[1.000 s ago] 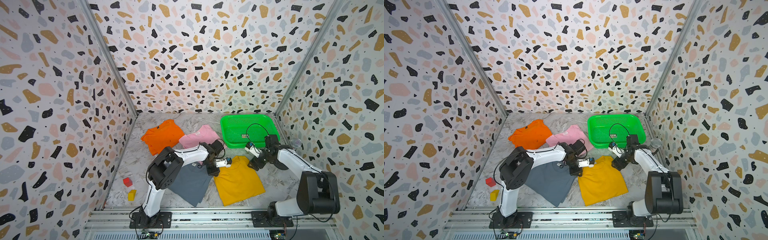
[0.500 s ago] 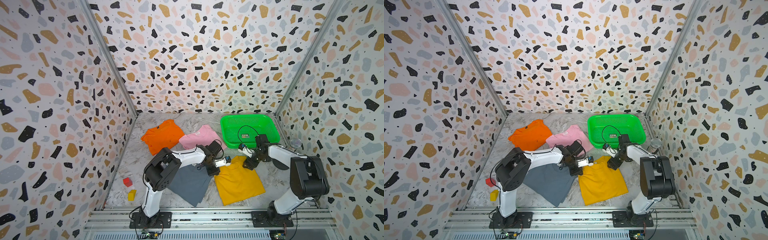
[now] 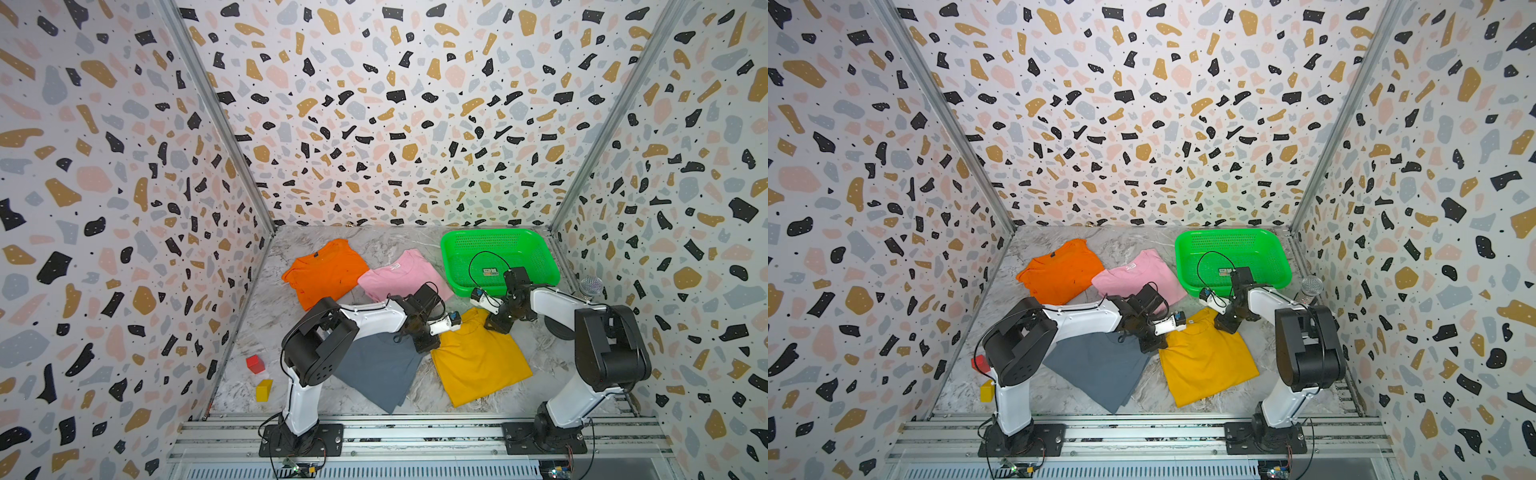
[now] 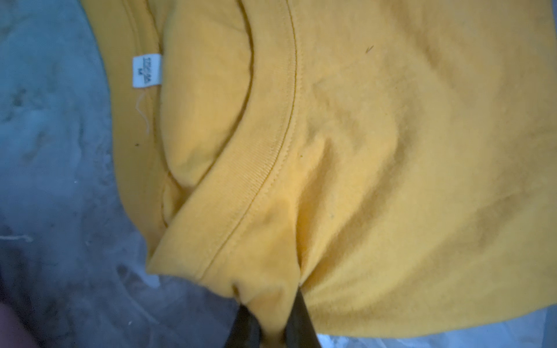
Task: Put the folded t-shirts into the basket
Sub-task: Pick up the T-shirt from the center of the board.
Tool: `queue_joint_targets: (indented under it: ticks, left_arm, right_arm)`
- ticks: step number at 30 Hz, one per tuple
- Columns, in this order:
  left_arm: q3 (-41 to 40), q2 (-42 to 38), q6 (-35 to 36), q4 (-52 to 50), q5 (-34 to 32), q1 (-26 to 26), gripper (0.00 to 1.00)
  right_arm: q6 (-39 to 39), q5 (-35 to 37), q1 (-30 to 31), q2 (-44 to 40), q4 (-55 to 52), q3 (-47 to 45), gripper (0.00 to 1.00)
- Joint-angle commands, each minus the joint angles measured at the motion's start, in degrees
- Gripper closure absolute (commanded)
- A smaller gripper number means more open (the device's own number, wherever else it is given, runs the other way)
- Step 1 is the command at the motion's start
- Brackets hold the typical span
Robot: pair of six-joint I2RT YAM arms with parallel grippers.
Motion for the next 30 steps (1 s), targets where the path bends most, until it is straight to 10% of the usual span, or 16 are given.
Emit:
queue_joint_targets:
  ticks: [1,7,21,30]
  left_arm:
    - [-2.2,-0.48,-2.17,3.13,-3.31,-0.02,1.0]
    - [-1.16,-3.06,-1.79,3.41,-3.61,-0.02,1.0]
    - [11.49,-8.79,6.27,-3.75,-1.04,0.77,1.0]
    - [34.74,-0.4,9.35,-14.42,-1.95,1.68,1.0]
  right_arm:
    - [2.1,-0.99,-0.07,-3.74,0.48,-1.12,0.77]
    - [6.25,-2.25,-0.18,-11.34,2.09,-4.06,1.0]
    - [14.55,3.92,-0.24,-30.43,1.25,-3.65,1.0]
    - [17.25,13.29,-1.24,-29.7,-1.02,7.46,1.0]
